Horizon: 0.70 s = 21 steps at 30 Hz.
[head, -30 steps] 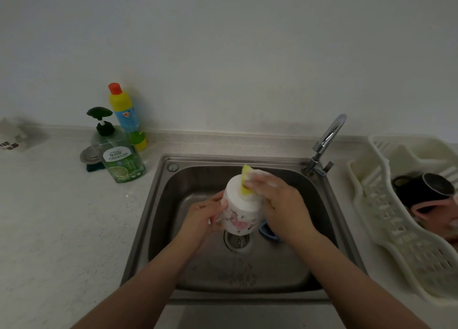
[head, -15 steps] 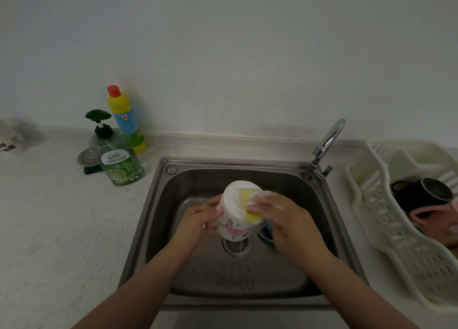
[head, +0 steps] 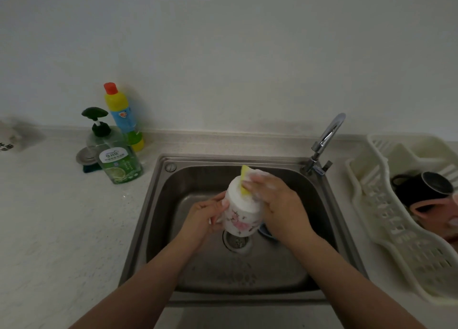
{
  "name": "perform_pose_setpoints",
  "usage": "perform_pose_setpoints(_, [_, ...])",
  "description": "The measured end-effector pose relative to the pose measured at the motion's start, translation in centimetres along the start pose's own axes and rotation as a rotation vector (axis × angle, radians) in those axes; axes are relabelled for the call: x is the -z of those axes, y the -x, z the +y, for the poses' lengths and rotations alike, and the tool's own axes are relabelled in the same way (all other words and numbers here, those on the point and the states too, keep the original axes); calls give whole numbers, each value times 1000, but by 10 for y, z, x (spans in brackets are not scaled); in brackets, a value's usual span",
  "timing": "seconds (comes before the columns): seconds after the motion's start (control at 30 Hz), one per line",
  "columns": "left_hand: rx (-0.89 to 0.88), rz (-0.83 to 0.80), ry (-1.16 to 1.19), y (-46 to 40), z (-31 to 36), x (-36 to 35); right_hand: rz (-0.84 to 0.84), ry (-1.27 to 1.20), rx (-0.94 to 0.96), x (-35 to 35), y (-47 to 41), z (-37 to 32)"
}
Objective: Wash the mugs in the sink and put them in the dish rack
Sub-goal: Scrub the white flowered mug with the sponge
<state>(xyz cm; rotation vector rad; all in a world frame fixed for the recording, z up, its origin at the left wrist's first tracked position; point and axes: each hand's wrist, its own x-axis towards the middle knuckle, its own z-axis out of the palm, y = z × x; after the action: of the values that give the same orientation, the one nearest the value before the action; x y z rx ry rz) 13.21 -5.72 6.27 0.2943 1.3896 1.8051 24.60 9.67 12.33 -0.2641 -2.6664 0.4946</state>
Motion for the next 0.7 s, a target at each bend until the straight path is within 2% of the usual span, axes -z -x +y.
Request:
perform_pose_setpoints(0.13, [4, 20, 29, 3, 4, 4, -28, -67, 175, 5, 14, -1])
perform_pose_setpoints(0.2, [-5, 14, 28, 5, 3, 8, -14, -81, 117, 15, 23, 12])
perform_pose_setpoints(0.27, [5, -9, 7, 5, 2, 3, -33, -62, -18, 13, 14, 15])
perform_pose_setpoints(0.33, [16, -25, 10, 3, 0, -3, -84, -46, -39, 5, -1, 0])
perform_pose_setpoints(0.4, [-7, 5, 60, 3, 2, -6, -122, -25, 49, 4, -5, -14])
perform_pose_setpoints(0.47, [6, 25, 78, 0, 1, 2, -95, -69, 182, 9, 13, -9])
perform_pose_setpoints(0.5, [12, 32, 73, 3, 4, 4, -60, -92, 187, 13, 22, 0])
perform_pose_setpoints(0.63, [-7, 13, 54, 7, 6, 0, -35, -67, -90, 14, 7, 13])
perform_pose_setpoints(0.7, [-27, -28, 55, 5, 4, -4, -98, -87, -87, 8, -7, -4])
